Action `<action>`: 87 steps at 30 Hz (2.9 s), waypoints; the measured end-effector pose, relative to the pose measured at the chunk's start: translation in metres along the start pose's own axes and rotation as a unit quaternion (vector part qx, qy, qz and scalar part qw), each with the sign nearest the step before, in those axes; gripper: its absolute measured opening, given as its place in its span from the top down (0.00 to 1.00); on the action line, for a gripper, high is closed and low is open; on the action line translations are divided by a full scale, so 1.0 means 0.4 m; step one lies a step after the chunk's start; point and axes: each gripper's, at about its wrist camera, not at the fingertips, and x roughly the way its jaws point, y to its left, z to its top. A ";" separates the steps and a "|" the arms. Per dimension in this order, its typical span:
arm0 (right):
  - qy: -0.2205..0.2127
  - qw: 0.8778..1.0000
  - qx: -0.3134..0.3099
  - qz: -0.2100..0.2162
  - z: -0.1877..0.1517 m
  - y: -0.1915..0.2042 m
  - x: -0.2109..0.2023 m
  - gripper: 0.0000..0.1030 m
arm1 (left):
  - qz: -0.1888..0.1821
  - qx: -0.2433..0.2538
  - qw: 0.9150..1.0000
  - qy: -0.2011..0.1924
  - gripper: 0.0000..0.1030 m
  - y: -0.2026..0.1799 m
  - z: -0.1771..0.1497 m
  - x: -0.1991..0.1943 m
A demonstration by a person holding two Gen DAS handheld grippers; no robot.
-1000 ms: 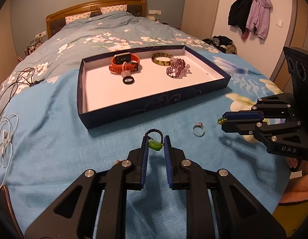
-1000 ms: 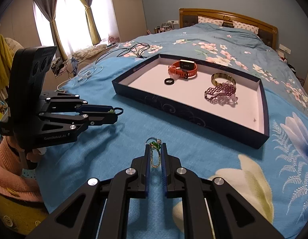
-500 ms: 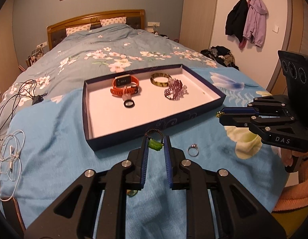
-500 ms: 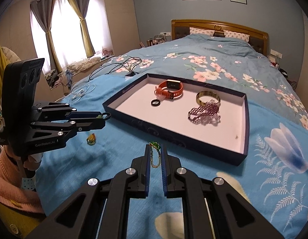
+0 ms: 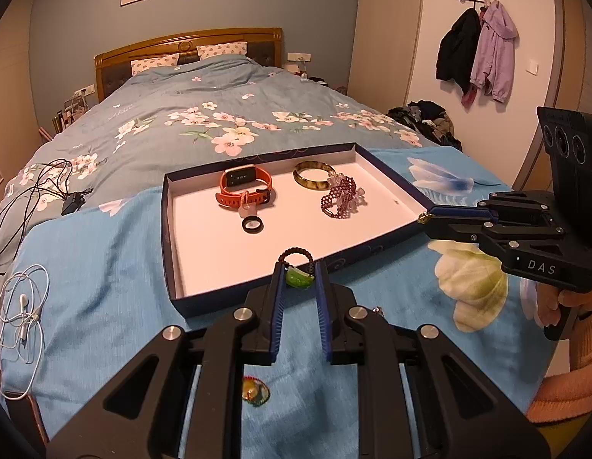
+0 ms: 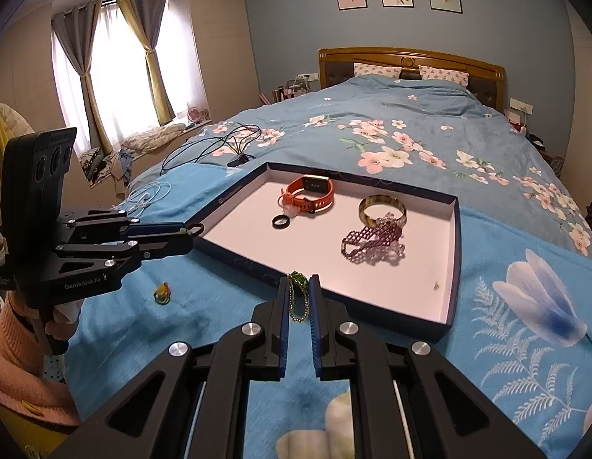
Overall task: Organize jewelry
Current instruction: 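Carry the hair tie and green-gold chain into the box with both tools, then release the green-gold chain with the right tool while the left tool releases the hair tie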
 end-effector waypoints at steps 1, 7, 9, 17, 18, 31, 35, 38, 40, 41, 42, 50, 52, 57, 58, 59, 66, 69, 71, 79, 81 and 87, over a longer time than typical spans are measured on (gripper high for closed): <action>0.000 1.000 0.000 -0.001 0.002 -0.002 0.002 0.92 | 0.000 0.000 1.000 -0.001 0.84 0.001 0.002 0.002; -0.006 1.000 0.003 -0.006 0.025 -0.022 0.016 0.92 | 0.001 -0.001 1.000 -0.002 0.84 0.003 0.022 0.017; -0.007 1.000 0.005 -0.006 0.031 -0.027 0.020 0.92 | 0.003 0.001 1.000 -0.003 0.84 0.003 0.028 0.021; -0.004 1.000 0.007 -0.006 0.048 -0.047 0.039 0.92 | 0.008 0.005 1.000 -0.007 0.84 0.004 0.055 0.043; -0.004 1.000 0.007 -0.007 0.050 -0.048 0.042 0.92 | 0.009 0.006 1.000 -0.007 0.84 0.004 0.058 0.047; 0.011 1.000 0.012 -0.014 0.065 -0.073 0.092 0.92 | 0.018 0.005 1.000 0.007 0.84 0.012 0.078 0.103; 0.018 1.000 0.014 -0.017 0.070 -0.084 0.115 0.92 | 0.018 0.000 1.000 0.013 0.84 0.019 0.083 0.122; 0.024 0.999 0.015 -0.020 0.073 -0.092 0.134 0.92 | 0.019 -0.002 1.000 0.018 0.84 0.025 0.088 0.136; 0.030 0.999 0.017 -0.021 0.076 -0.098 0.149 0.92 | 0.020 -0.002 1.000 0.021 0.84 0.028 0.091 0.147; 0.033 0.999 0.017 -0.023 0.077 -0.099 0.156 0.92 | 0.022 -0.001 0.999 0.022 0.84 0.027 0.093 0.152; 0.034 0.999 0.016 -0.025 0.078 -0.100 0.163 0.92 | 0.023 0.000 0.999 0.024 0.84 0.027 0.094 0.156; 0.045 0.998 0.016 -0.031 0.086 -0.112 0.193 0.92 | 0.028 0.000 0.999 0.035 0.84 0.031 0.099 0.192; 0.044 0.998 0.016 -0.032 0.086 -0.112 0.193 0.92 | 0.029 0.000 0.999 0.036 0.84 0.031 0.100 0.196; 0.046 0.998 0.017 -0.030 0.086 -0.115 0.197 0.92 | 0.030 -0.004 0.999 0.036 0.84 0.035 0.100 0.202; 0.045 0.998 0.017 -0.030 0.086 -0.114 0.196 0.92 | 0.031 -0.004 0.999 0.036 0.84 0.036 0.100 0.204; 0.046 0.998 0.016 -0.031 0.086 -0.115 0.196 0.92 | 0.031 -0.005 0.999 0.037 0.84 0.037 0.100 0.205; 0.046 0.998 0.017 -0.031 0.086 -0.115 0.198 0.92 | 0.036 -0.008 0.999 0.039 0.84 0.041 0.102 0.217; 0.047 0.998 0.017 -0.032 0.086 -0.119 0.206 0.92 | 0.037 -0.010 0.998 0.040 0.84 0.044 0.102 0.221; 0.048 0.998 0.017 -0.031 0.086 -0.119 0.207 0.92 | 0.038 -0.010 0.998 0.040 0.84 0.045 0.102 0.225; 0.049 0.998 0.016 -0.032 0.087 -0.120 0.213 0.92 | 0.038 -0.012 0.998 0.045 0.84 0.047 0.105 0.237; 0.050 0.998 0.014 -0.032 0.087 -0.121 0.216 0.92 | 0.038 -0.013 0.998 0.047 0.84 0.049 0.106 0.244; 0.058 0.998 0.016 -0.034 0.087 -0.126 0.236 0.91 | 0.036 -0.019 0.998 0.056 0.84 0.053 0.112 0.265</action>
